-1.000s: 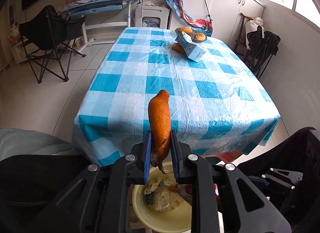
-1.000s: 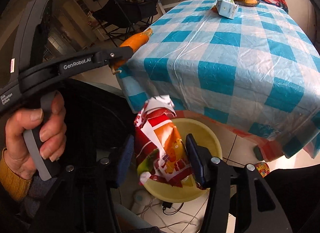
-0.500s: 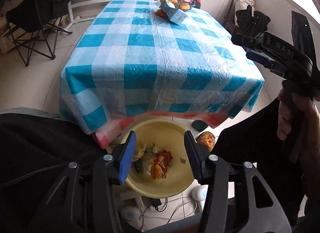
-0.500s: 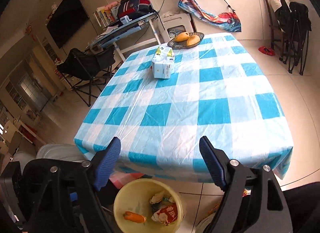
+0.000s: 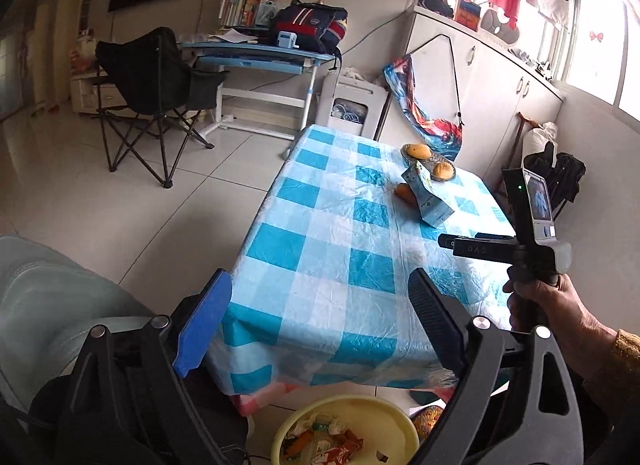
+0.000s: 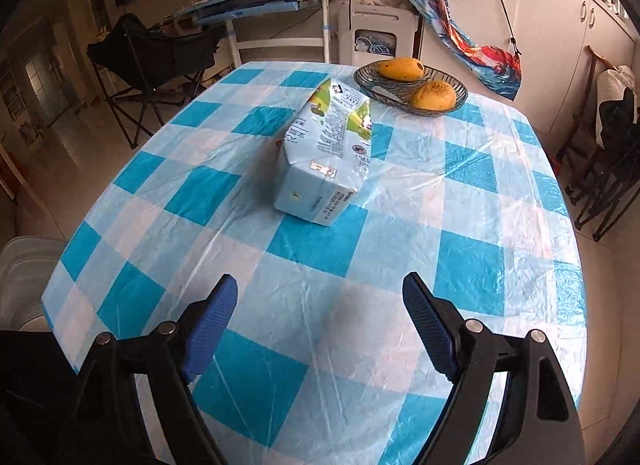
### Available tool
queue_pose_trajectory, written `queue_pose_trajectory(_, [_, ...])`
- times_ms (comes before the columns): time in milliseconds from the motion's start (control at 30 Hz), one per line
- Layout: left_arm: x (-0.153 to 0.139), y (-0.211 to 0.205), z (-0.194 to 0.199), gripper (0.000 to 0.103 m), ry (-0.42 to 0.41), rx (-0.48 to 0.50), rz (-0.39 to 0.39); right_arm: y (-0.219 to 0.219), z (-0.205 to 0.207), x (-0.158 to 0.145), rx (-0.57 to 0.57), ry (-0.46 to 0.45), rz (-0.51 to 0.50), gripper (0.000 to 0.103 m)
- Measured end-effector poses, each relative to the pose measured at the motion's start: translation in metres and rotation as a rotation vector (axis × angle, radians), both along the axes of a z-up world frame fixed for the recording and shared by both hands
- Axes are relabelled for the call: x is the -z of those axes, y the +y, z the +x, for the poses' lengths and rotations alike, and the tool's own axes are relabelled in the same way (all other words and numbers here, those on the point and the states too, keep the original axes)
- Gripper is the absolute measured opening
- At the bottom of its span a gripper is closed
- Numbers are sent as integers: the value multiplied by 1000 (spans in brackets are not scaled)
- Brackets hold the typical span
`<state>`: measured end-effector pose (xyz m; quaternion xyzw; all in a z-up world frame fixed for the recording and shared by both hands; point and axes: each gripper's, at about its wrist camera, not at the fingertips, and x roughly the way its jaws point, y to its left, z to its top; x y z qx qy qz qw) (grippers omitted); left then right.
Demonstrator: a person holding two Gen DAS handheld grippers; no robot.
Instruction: Collect trash
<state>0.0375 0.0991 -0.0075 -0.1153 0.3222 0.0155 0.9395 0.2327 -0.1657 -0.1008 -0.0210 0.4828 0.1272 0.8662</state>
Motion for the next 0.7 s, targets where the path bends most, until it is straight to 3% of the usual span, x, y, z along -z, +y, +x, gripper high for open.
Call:
queue_pose_trajectory(267, [10, 0, 9, 89, 2, -5, -7, -16, 49, 18, 3, 15, -42, 95])
queue_pose_trajectory(500, [15, -13, 12, 90, 2, 8, 40, -11, 55, 19, 12, 8, -50, 96])
queue_pose_trajectory(700, [15, -14, 9, 93, -13, 16, 21, -13, 58, 19, 11, 11, -43, 96])
